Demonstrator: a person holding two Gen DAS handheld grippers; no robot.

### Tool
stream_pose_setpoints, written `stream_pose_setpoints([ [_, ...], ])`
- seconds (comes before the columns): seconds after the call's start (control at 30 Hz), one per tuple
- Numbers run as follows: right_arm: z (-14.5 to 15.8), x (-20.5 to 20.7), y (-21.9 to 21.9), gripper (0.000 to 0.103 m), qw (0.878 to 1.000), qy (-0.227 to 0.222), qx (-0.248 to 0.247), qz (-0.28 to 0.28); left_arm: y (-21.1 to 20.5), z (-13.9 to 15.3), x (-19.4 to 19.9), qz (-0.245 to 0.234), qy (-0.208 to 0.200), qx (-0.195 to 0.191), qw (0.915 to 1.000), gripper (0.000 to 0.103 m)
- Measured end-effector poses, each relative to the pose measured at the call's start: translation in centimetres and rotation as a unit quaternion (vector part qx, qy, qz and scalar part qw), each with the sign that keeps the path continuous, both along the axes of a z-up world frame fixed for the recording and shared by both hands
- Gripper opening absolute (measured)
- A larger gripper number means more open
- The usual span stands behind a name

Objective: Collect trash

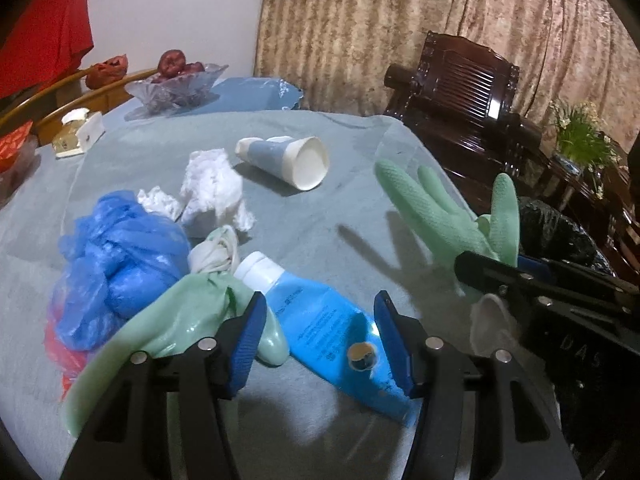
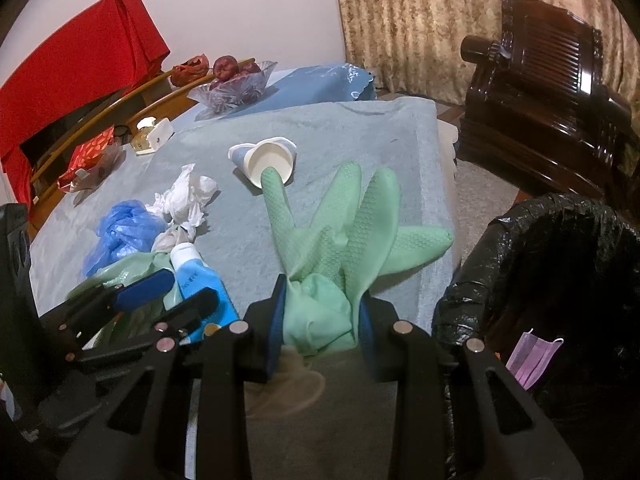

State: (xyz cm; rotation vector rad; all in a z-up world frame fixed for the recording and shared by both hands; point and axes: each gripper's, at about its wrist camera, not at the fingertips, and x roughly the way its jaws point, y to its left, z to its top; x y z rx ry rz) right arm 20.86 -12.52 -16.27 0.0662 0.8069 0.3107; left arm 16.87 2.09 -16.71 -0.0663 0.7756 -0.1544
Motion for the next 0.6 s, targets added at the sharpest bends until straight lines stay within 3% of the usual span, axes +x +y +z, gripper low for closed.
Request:
stream_pose_setpoints([
  [0.27,0.0,0.1,0.6,0.031,1.0,-0.002,-0.004,0.008,4.0,-0.1,-1.3,0.035,0.006,0.017,0.9992,0.048],
  [0.37,0.1,0.1,0.9,0.031,1.0,-0.003,-0.007,0.011,5.1,0.0,-1.4,0.04,0.008,0.003,0.9992,0.047],
  [0.6,0.4,0.0,0.7,0.031,1.0,-0.005,-0.009,0.009,3.2,1.6,-2.1,0.017,-0.019,-0.003,0.9997,0.052],
])
